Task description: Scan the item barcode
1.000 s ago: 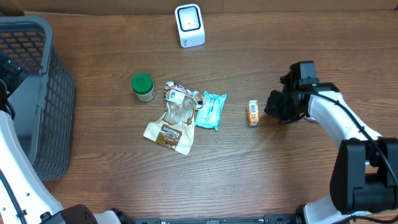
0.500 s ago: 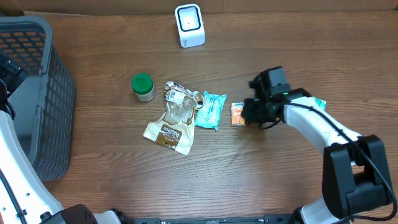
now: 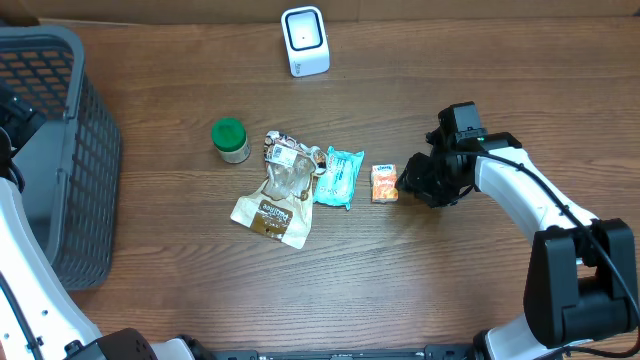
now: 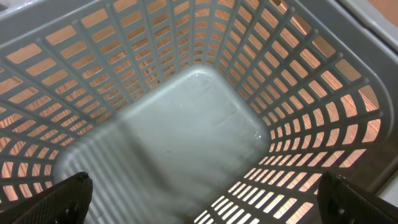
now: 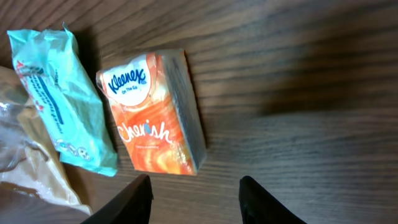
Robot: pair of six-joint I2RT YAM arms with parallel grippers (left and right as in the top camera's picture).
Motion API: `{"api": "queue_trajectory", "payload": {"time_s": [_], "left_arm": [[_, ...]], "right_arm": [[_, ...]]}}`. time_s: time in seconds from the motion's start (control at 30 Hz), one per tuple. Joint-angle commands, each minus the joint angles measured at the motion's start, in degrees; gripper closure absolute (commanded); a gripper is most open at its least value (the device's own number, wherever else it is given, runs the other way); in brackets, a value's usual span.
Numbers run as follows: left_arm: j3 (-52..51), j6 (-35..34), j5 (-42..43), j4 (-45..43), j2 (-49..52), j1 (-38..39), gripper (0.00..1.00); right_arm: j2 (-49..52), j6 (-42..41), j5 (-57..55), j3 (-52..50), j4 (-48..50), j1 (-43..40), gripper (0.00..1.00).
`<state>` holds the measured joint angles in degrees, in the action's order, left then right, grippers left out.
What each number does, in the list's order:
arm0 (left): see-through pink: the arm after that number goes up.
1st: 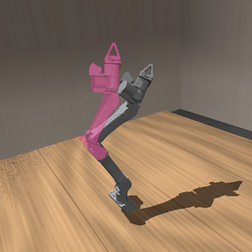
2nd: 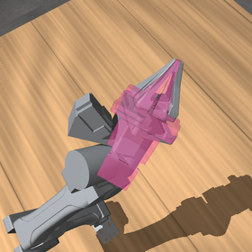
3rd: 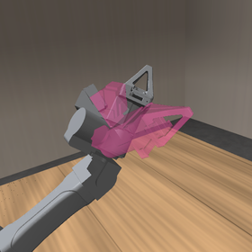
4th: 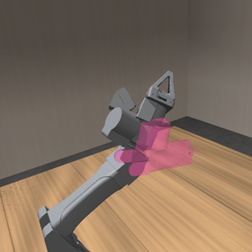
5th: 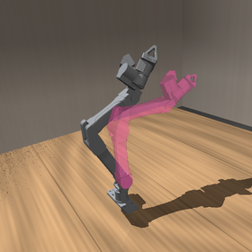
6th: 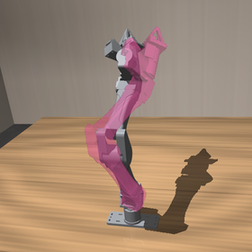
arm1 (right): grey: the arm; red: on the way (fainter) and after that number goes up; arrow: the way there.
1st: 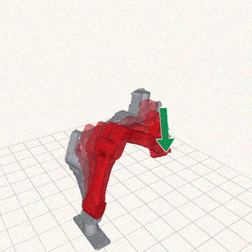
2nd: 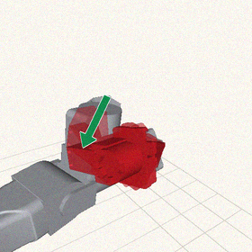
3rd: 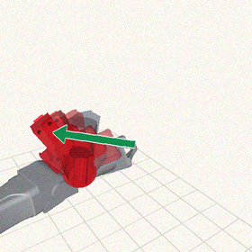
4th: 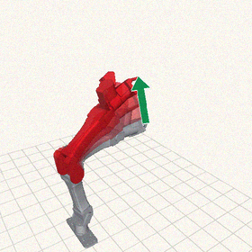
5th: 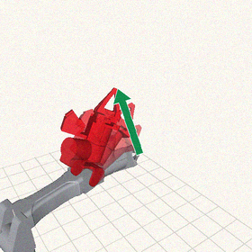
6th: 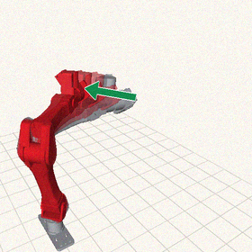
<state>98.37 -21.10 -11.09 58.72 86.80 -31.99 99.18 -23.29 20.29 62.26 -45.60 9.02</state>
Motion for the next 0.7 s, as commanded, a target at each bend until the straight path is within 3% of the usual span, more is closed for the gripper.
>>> {"api": "queue_trajectory", "payload": {"time_s": [0.0, 0.37, 0.67], "left_arm": [[1.11, -1.2, 0.22, -0.2, 0.24, -0.24, 0.0], [1.11, -1.2, 0.22, -0.17, 0.24, -0.24, 0.01], [1.11, -1.2, 0.22, -0.2, 0.24, -0.24, 0.0]], "right_arm": [[-0.11, -2.54, 3.37, 0.35, 1.22, 1.55, 0.5], [0.07, -7.61, 2.49, -6.45, 10.43, 2.51, 0.52], [4.04, -8.48, 2.32, -7.56, 14.01, 2.56, 0.61]]}}
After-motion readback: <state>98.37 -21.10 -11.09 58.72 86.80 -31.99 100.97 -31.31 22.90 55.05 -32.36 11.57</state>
